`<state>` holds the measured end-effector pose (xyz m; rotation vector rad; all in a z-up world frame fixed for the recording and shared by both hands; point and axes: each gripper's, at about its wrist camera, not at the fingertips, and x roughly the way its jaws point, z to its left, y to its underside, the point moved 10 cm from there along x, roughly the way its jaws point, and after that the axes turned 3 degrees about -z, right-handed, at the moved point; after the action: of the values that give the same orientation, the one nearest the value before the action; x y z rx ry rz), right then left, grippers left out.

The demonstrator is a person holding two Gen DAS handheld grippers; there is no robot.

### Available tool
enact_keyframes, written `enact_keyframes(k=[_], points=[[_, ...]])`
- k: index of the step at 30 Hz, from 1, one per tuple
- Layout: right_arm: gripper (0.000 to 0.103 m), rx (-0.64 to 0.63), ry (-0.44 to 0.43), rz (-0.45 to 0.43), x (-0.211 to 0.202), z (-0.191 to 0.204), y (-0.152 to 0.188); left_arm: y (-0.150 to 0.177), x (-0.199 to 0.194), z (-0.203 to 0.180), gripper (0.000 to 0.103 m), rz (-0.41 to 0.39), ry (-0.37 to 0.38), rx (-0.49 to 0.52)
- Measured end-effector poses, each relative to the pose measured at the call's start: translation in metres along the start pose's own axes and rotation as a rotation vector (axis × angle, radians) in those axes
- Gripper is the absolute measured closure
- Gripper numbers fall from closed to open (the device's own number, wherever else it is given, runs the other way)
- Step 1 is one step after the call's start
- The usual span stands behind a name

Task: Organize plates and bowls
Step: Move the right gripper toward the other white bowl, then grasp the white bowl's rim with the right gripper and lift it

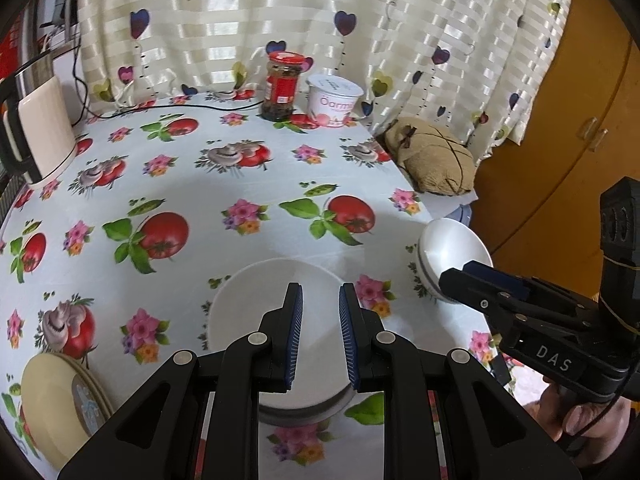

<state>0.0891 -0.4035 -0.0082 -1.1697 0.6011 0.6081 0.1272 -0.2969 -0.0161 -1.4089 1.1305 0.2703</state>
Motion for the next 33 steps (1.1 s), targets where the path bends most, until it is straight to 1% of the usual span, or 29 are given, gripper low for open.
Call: enact_keyframes(k=[6,19,33], points=[[0.067,0.025,0.016,-0.009,-0.004,-0.017,-0.001,-0.002,0.009,-0.019,0.083,0.015,0.022,0.028],[0.066,0.104,0.076,-0.032,-0.014,-0.070,-0.001,-0.007,0.028,-0.058,0.083,0.044,0.068,0.084],[0.066,0.161,0.127,-0.036,-0.014,-0.108,0.001,-0.006,0.054,-0.082,0.083,0.089,0.117,0.080]])
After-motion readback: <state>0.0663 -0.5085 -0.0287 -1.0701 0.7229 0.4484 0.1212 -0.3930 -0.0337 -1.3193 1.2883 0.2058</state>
